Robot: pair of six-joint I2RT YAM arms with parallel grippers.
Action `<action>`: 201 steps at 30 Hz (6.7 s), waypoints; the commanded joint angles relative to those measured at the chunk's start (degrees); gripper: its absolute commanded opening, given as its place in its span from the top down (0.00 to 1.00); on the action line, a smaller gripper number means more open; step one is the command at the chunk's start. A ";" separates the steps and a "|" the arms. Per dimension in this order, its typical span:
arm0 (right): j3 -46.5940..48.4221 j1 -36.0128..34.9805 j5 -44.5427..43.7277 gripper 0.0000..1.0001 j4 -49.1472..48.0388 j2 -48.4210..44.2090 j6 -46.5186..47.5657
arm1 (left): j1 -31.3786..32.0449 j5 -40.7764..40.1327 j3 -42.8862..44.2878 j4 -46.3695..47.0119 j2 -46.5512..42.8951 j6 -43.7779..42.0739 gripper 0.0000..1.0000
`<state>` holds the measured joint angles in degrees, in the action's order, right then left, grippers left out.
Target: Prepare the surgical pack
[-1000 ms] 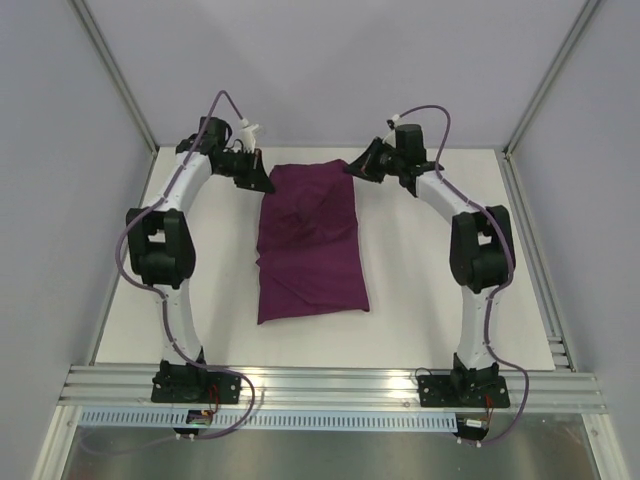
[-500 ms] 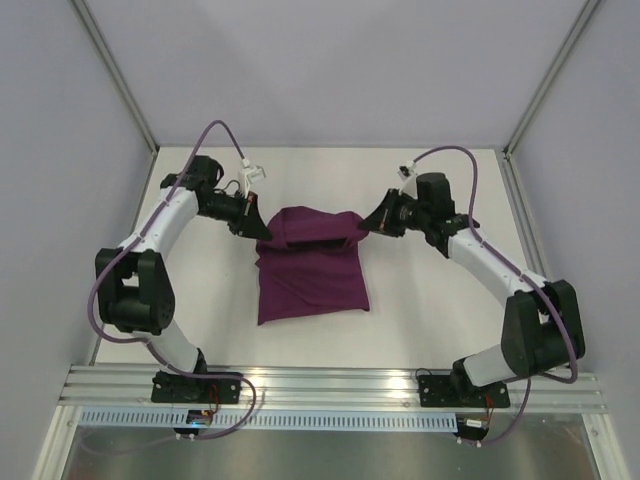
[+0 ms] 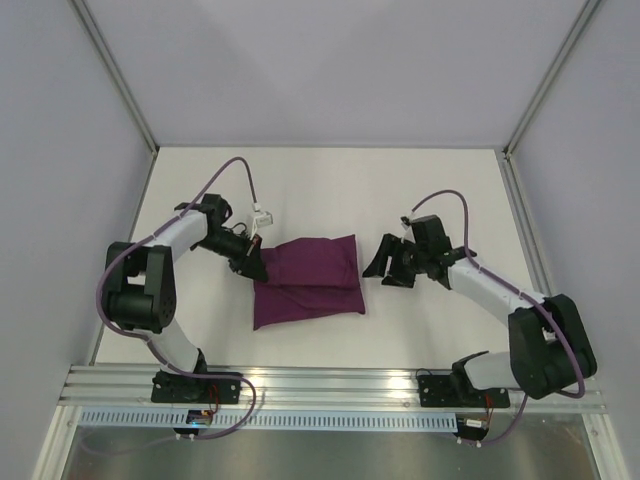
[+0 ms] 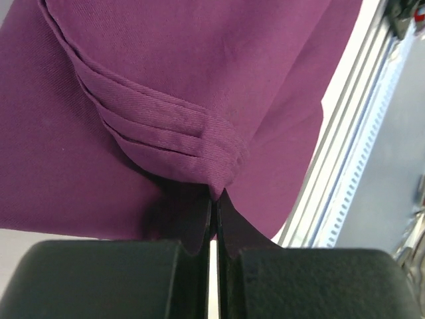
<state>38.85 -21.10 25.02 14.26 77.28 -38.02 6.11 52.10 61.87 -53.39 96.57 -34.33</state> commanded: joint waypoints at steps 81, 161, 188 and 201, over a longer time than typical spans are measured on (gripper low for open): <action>2.36 -35.41 7.25 0.13 -3.29 -2.38 15.35 | -1.98 -12.19 1.59 -3.04 -12.82 3.73 0.43; 7.56 -10.45 -16.40 0.99 -8.11 10.88 -3.46 | 21.93 -35.56 -11.68 12.97 -17.65 -5.30 0.98; -2.02 -30.48 -28.97 0.66 -23.47 1.81 -14.54 | 32.82 -57.02 -25.22 32.38 -28.29 -3.03 0.31; -1.85 -31.72 -20.81 0.75 -35.96 13.51 -19.81 | 33.27 -58.60 -25.48 32.65 -28.63 -3.20 0.69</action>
<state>36.01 -52.58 0.95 -13.56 88.14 -55.90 39.03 -6.55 35.64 -20.91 68.36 -37.91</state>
